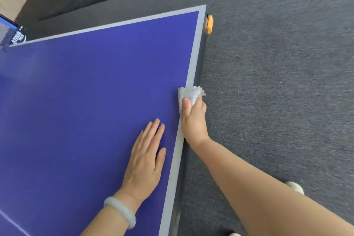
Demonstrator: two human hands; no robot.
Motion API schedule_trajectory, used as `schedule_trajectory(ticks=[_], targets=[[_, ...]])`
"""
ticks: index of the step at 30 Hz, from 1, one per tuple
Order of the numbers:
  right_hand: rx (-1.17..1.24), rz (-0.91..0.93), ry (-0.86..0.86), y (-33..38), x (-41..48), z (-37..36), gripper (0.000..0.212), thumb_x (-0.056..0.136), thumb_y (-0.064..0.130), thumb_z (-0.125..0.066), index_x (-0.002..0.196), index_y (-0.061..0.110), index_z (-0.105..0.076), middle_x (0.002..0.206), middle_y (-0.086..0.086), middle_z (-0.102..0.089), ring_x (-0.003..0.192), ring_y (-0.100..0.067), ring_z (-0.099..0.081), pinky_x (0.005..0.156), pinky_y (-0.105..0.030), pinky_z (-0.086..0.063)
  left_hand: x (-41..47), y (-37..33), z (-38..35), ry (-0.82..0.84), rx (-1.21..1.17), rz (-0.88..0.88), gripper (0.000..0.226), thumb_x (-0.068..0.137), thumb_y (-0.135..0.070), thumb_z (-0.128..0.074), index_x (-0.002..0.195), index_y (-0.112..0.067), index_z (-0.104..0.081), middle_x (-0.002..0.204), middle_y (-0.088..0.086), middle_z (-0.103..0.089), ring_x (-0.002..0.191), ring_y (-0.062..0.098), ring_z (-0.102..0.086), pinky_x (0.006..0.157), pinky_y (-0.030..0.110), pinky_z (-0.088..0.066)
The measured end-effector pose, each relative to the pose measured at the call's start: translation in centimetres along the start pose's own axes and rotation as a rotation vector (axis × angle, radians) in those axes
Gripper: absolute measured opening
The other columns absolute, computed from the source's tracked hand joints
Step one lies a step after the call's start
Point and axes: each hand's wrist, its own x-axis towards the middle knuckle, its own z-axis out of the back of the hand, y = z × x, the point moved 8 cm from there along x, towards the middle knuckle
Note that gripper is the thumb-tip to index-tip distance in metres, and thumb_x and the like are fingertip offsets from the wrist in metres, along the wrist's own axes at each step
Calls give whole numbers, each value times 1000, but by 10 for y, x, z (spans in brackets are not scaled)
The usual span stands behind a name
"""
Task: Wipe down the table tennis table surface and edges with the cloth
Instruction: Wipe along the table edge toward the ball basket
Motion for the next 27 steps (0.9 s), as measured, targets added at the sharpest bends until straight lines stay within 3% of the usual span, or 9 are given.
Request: schedule_trajectory(ticks=[7,14,18,22,27], targets=[[-2,-64,-85,-14,-15,-4,57,104,45,-32,155,19,-22,154,-9,-30,139,-27,-35,116,-45,-28,-69,14,-13,14,125,57,56,104,-29,-19,158,-20,-8,166,-5,-5,152,16,-6,121,39,-8],[3,56,4,-77,-200,-24,68,98,47,-31,158,20,-12,162,5,-18,149,-1,-11,123,-35,-14,-71,19,-16,-4,85,47,56,103,-29,-19,158,-22,-11,165,-6,-6,152,12,-3,123,40,-9],[-32,49,-10,-63,-150,-22,61,104,34,-36,157,13,-14,159,-9,-25,147,-17,-23,121,-35,-19,-70,20,-15,-19,72,43,56,103,-31,-18,157,-19,-15,165,-5,-8,152,11,-2,124,41,-10],[31,-48,-102,-42,-93,-14,57,105,40,-35,156,16,-24,153,-11,-38,140,-25,-38,116,-37,-27,-69,18,-12,-37,73,34,57,102,-33,-16,157,-19,-15,165,-5,-8,152,9,0,124,41,-9],[26,107,-97,-86,-211,-29,59,105,35,-38,157,20,-14,161,3,-22,147,-3,-18,122,-26,-15,-71,16,-11,-45,72,43,57,102,-31,-17,157,-19,-15,165,-4,-8,152,10,0,124,39,-7]])
